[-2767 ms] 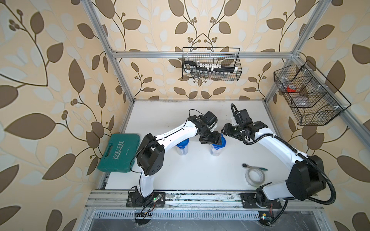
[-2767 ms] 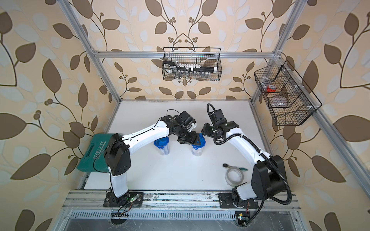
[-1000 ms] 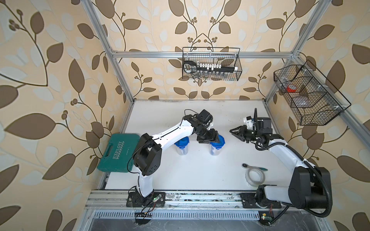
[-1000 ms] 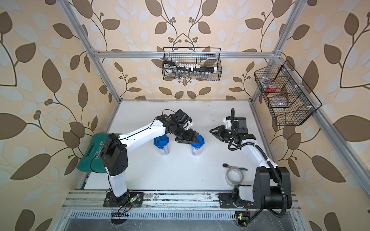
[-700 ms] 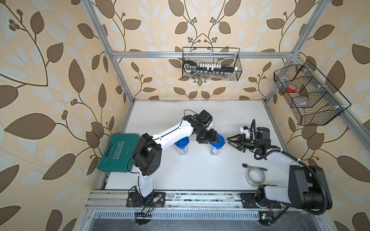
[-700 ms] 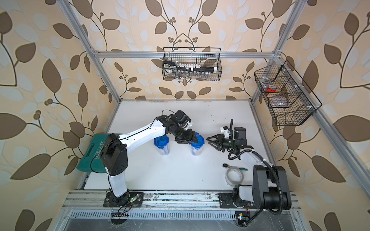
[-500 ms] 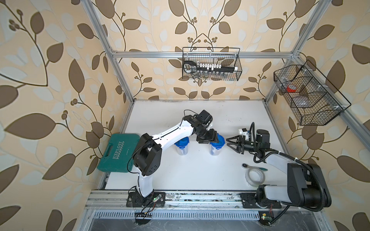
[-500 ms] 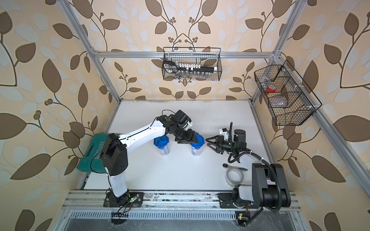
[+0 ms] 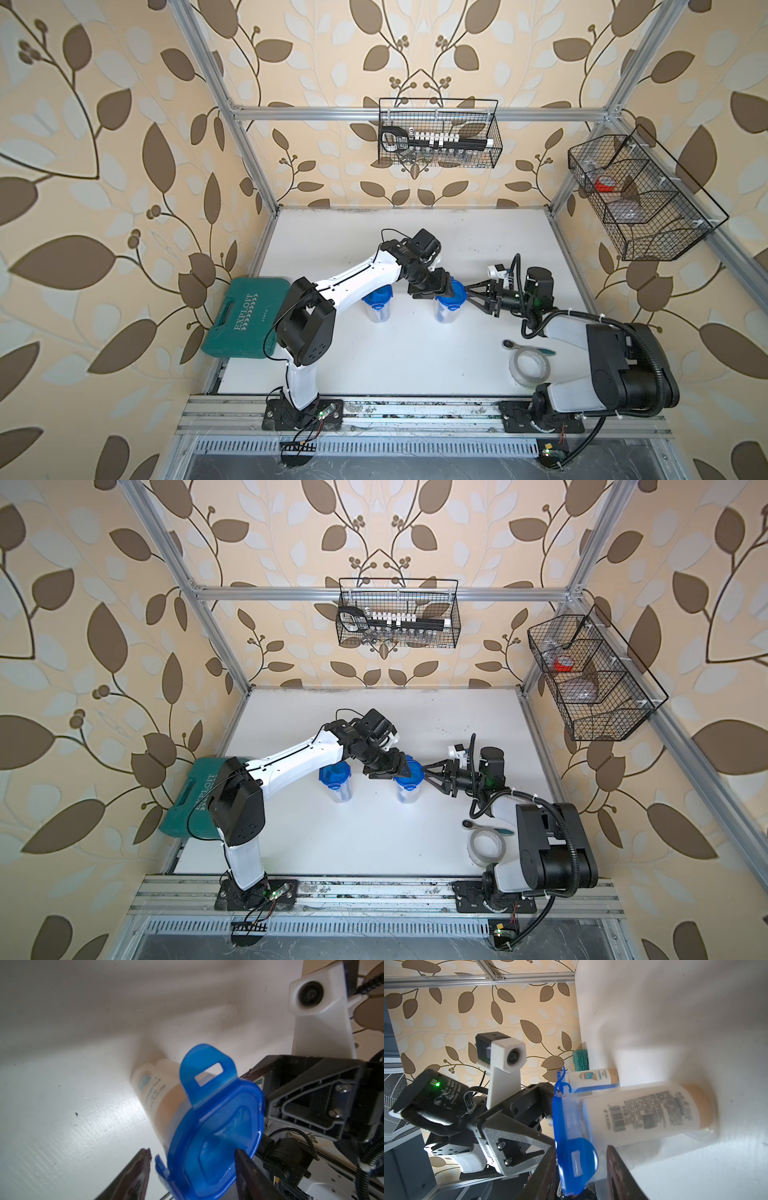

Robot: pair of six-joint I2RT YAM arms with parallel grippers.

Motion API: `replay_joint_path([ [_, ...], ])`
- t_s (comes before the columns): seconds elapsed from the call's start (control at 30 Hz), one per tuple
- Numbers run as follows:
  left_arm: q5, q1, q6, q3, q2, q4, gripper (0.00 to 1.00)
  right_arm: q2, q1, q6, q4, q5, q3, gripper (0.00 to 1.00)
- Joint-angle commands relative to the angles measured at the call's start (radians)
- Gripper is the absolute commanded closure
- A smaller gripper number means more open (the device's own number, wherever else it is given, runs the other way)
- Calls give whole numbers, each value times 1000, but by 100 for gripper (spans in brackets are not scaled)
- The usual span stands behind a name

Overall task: Take out toiletry kits
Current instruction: Unfasten the latch on the container.

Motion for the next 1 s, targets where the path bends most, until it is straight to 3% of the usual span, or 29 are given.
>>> replay_joint_path([
  [0.0, -51, 12, -7, -43, 8, -63, 35, 22, 6, 54, 107, -7, -24, 62],
  [0.6, -82, 12, -17, -65, 31, -81, 37, 62, 19, 159, 277, -33, -76, 69],
  [0.97, -127, 11, -29, -131, 43, -100, 40, -14, -54, 156, 244, -61, -77, 76],
])
